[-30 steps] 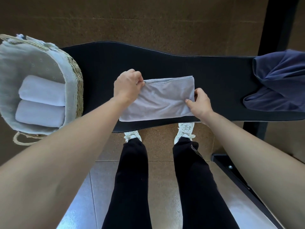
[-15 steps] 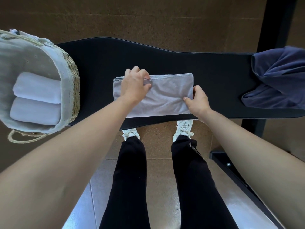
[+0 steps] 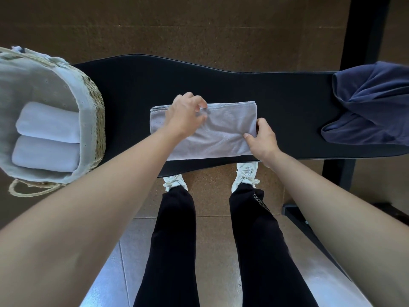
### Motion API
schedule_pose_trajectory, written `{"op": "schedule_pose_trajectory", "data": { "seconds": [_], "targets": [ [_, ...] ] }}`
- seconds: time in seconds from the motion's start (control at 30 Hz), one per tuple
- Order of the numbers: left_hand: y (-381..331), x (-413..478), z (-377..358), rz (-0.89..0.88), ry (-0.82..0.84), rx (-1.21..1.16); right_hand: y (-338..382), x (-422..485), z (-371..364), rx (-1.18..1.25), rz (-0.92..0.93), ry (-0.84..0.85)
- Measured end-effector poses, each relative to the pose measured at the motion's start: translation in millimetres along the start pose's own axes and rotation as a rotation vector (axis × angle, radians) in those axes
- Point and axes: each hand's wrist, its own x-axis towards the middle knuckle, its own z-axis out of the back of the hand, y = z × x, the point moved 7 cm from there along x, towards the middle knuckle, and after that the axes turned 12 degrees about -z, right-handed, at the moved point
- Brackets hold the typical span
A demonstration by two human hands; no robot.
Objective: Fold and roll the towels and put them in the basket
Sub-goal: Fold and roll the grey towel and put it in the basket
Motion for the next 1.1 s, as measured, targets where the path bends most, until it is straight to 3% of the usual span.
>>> {"op": "schedule_pose_trajectory", "data": {
  "seconds": [0.13, 0.4, 0.57, 0.7, 0.83, 1.1],
  "targets": [
    [-9, 0, -8, -0.06, 0.039, 0.065, 1, 0, 0, 0.004, 0.011, 0.013],
    [2, 8, 3, 0.047, -0.01, 0.159, 2, -2, 0, 0.007, 0.012, 0.022],
    [-2, 2, 15, 0.064, -0.198, 0.136, 0, -6, -1, 0.015, 0.03, 0.014],
    [-12, -15, 6, -0.13, -0.281, 0.072, -1, -13, 5, 0.101, 0.048, 0.004],
    [-7, -40, -19, -0.199, -0.207, 0.208, 1, -27, 12, 0.185, 0.066, 0.01],
    [9, -60, -35, 0.066, -0.017, 0.246, 37, -63, 14, 0.23, 0.192, -0.001]
  ]
}}
